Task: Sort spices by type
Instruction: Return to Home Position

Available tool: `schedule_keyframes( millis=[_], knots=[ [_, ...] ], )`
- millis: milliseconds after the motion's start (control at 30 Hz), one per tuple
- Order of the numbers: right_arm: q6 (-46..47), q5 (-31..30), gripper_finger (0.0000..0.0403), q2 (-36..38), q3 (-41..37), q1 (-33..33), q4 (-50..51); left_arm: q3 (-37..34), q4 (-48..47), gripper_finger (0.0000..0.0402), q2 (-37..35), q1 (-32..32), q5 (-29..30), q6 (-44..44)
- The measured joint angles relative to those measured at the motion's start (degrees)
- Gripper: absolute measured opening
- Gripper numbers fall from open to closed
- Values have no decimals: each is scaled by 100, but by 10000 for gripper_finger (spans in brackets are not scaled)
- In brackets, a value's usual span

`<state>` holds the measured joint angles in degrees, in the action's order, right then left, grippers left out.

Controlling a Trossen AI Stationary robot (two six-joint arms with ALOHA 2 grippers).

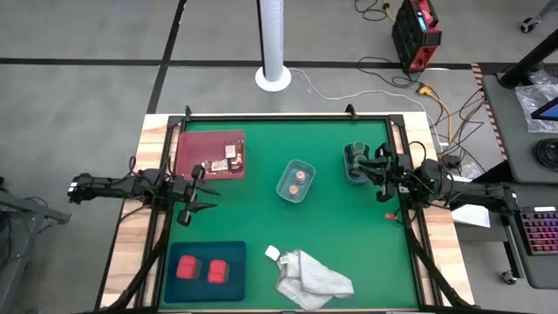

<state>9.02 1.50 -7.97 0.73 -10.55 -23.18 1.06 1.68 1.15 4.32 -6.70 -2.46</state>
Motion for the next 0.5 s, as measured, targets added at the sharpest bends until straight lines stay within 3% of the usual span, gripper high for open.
schedule_keyframes(
  millis=[500],
  knots=[
    [-2,0,72,0,0,0,2,7,10,141,0,0,9,0]
  ],
)
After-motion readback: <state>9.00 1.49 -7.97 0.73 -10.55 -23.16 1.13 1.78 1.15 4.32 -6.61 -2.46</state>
